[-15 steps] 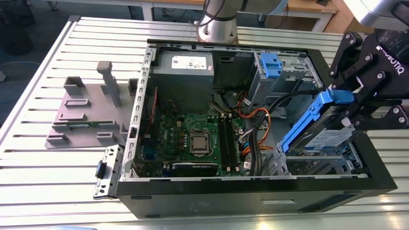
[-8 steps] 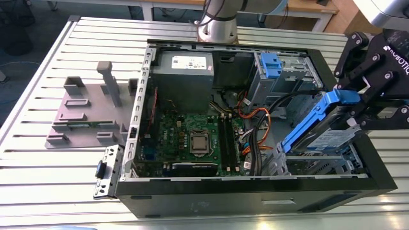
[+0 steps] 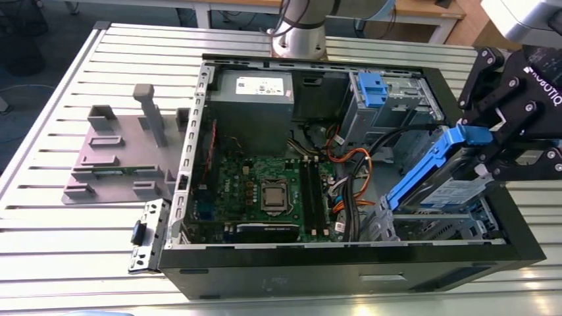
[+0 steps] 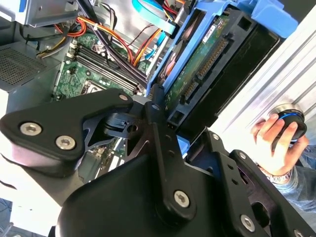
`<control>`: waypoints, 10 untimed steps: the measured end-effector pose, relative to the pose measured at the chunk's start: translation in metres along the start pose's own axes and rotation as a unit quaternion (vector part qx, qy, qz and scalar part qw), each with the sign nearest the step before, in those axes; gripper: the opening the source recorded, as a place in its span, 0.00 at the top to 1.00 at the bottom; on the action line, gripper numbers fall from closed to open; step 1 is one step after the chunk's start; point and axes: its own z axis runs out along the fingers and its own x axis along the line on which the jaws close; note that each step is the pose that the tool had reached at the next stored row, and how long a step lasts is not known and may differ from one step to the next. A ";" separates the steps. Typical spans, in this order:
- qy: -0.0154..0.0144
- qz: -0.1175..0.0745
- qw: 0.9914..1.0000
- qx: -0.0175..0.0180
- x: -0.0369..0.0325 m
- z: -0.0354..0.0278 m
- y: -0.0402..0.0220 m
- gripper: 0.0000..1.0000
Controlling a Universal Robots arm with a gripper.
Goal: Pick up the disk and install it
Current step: 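Insert the disk into the insertion slot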
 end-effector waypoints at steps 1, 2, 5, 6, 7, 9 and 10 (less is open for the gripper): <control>0.000 0.000 1.000 0.000 0.0001 0.0008 0.0000 0.63; 0.000 0.001 1.000 0.000 0.0001 0.0017 -0.0001 0.63; 0.000 0.002 1.000 0.000 0.0003 0.0044 -0.0002 0.63; 0.000 0.002 1.000 0.000 0.0003 0.0050 -0.0002 0.63; 0.000 0.002 1.000 0.000 0.0004 0.0055 -0.0003 0.63; 0.000 0.002 1.000 0.000 0.0005 0.0063 -0.0003 0.63; 0.000 0.002 1.000 0.000 0.0005 0.0067 -0.0003 0.63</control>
